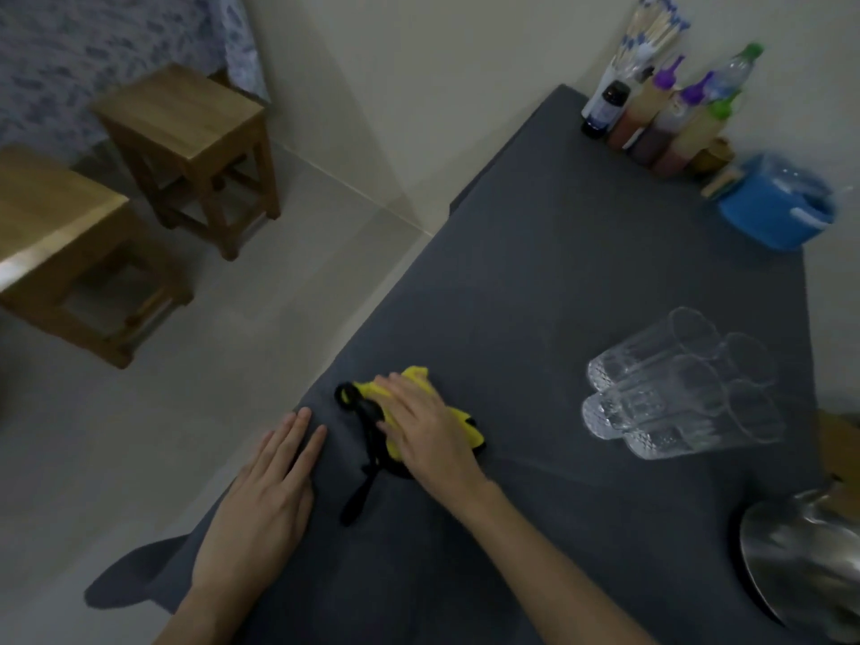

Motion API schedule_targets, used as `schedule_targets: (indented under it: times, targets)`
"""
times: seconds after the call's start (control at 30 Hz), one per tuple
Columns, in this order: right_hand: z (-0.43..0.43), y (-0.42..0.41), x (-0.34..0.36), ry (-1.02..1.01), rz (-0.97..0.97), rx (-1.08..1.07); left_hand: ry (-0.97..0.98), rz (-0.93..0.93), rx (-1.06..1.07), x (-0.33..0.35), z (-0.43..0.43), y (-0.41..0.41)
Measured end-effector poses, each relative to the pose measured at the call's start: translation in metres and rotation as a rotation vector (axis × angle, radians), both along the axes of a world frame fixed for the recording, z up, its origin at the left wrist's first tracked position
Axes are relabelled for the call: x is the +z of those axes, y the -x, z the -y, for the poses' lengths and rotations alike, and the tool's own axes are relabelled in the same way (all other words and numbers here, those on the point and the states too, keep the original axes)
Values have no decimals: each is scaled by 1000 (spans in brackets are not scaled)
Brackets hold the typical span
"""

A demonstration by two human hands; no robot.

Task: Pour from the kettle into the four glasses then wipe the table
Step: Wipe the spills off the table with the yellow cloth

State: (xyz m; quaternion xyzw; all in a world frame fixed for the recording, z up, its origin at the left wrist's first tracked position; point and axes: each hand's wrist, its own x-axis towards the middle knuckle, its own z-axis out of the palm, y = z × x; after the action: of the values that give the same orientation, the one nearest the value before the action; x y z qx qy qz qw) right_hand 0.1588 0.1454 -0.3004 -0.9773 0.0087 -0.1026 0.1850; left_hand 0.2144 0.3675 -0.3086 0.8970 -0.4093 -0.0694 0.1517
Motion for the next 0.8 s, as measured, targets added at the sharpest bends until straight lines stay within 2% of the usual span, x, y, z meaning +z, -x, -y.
schedule_targets:
  times: [0.27,0.43,0.53,0.7,0.8]
  targets:
    - [59,106,6,225,-127,1,31,-21,5,3,2,1]
    - [100,136,5,266,-157,-142,43,-33,19,1,4,1]
    - [111,131,5,207,-163,-186,53,-37,15,-1,3,0]
    - [119,80,6,142,-122,-107,41,-24,13,-4,4,0]
    - [128,31,3,106,-97,-212,45,-17,30,-4,5,-1]
